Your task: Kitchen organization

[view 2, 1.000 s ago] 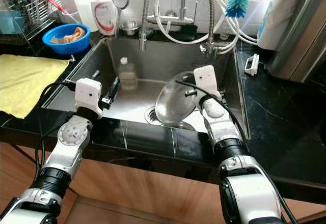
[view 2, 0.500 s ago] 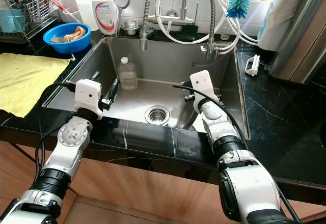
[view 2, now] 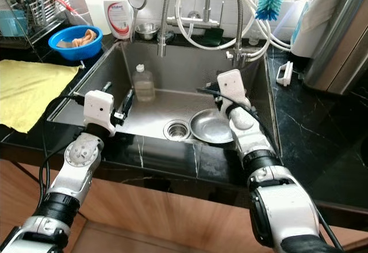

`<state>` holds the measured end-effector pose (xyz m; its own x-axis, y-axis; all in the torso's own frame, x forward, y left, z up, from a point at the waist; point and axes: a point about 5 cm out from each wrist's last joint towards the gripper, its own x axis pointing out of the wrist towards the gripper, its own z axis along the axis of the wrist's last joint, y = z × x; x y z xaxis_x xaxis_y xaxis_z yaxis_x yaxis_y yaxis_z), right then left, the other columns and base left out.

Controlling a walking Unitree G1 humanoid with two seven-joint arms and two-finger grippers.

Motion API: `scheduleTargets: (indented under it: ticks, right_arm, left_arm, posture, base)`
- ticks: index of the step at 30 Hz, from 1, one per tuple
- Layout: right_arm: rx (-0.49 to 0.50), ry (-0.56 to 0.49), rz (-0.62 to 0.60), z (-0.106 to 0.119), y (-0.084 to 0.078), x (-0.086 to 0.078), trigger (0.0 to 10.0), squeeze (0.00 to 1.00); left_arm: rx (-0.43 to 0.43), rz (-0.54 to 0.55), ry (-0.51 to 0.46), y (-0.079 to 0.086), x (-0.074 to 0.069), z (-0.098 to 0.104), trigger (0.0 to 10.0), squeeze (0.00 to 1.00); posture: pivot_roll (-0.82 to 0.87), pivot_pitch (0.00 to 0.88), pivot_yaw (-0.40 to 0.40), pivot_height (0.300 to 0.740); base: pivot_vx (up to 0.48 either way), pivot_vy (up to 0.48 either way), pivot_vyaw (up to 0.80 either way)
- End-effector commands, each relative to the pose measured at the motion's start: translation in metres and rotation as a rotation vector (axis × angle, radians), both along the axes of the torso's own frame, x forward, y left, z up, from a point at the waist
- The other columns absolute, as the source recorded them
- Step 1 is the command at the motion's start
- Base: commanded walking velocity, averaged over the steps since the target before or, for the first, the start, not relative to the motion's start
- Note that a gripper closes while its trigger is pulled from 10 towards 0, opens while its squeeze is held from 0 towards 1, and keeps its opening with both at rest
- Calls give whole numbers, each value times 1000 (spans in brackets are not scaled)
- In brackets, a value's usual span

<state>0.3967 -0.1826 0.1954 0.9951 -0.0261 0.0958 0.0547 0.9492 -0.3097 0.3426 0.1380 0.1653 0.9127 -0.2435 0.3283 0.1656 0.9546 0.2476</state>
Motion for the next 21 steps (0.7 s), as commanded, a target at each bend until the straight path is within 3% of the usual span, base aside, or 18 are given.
scheduleTargets:
  ticks: [1,5,6,9,13,16,21]
  right_arm:
    - [45,-42,-80,6,-18,-9,10000,0]
    - [50,-107,-235,17,-60,-42,10000,0]
    - [50,-107,-235,17,-60,-42,10000,0]
    - [13,-115,-337,19,-93,-80,10000,0]
    - [33,-143,-326,21,-91,-89,10000,0]
    - [63,-177,-261,26,-76,-100,10000,0]
    - [84,-143,-281,24,-76,-103,10000,0]
  left_arm:
    - [-4,7,-3,3,-2,1,10000,0]
    - [1,5,6,5,-2,-1,10000,0]
    - [1,5,6,5,-2,-1,10000,0]
    - [-51,18,17,10,1,2,10000,0]
    - [-54,21,17,11,2,3,10000,0]
    - [-57,16,1,10,2,7,10000,0]
    - [-48,15,3,10,2,7,10000,0]
  posture:
    - [20,0,14,720]
    - [-9,0,30,720]
    - [-9,0,30,720]
    - [-32,0,41,720]
    - [-38,0,46,720]
    - [-37,0,52,720]
    - [-40,0,53,720]
  base:
    - [0,0,0]
    - [0,0,0]
    - [0,0,0]
    - [0,0,0]
    - [0,0,0]
    - [0,0,0]
    - [0,0,0]
